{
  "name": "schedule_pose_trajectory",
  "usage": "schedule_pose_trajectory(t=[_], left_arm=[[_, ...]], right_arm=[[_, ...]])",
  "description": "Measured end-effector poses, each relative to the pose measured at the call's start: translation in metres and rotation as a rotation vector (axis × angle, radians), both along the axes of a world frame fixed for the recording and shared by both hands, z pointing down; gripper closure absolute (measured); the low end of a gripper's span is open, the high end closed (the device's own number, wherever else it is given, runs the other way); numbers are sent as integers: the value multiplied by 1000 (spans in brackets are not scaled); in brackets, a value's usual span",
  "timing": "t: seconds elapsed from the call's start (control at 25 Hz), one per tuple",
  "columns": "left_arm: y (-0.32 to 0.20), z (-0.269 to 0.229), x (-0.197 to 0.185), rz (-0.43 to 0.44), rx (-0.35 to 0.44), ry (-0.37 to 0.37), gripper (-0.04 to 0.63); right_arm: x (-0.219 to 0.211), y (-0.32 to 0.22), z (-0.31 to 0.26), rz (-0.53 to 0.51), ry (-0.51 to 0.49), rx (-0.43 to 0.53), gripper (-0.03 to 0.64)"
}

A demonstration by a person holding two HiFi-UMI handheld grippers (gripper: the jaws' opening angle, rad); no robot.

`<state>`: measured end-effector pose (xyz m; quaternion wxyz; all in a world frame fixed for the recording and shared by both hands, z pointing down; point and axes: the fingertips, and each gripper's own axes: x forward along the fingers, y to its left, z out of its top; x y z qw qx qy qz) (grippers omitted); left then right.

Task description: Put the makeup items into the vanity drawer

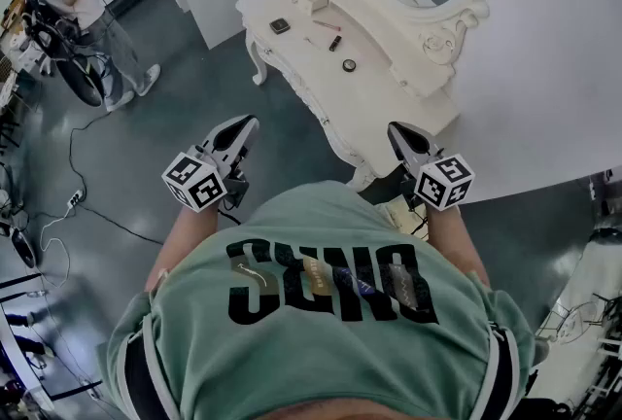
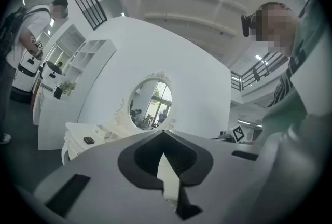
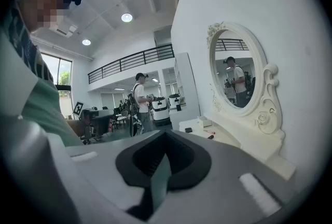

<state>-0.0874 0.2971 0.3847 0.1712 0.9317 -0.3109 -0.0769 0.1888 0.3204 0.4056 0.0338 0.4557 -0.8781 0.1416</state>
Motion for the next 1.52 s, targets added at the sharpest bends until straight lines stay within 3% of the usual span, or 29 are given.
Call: schedule_pose_trajectory(t=[0.52, 1.16, 1.36, 1.52], left_arm=[[-1, -8, 16, 3, 6, -8, 595], [18, 7, 81, -41, -38, -42, 595], [4, 21, 65, -58, -68, -57, 595], [-45, 36, 35, -61, -103, -39, 595]], right_arm=[[7, 0, -5, -21, 13, 6, 611], [47, -1, 9, -101, 7, 14, 608], [31, -24, 26, -124, -3, -19, 607], [8, -70, 38, -111, 1, -31, 607]])
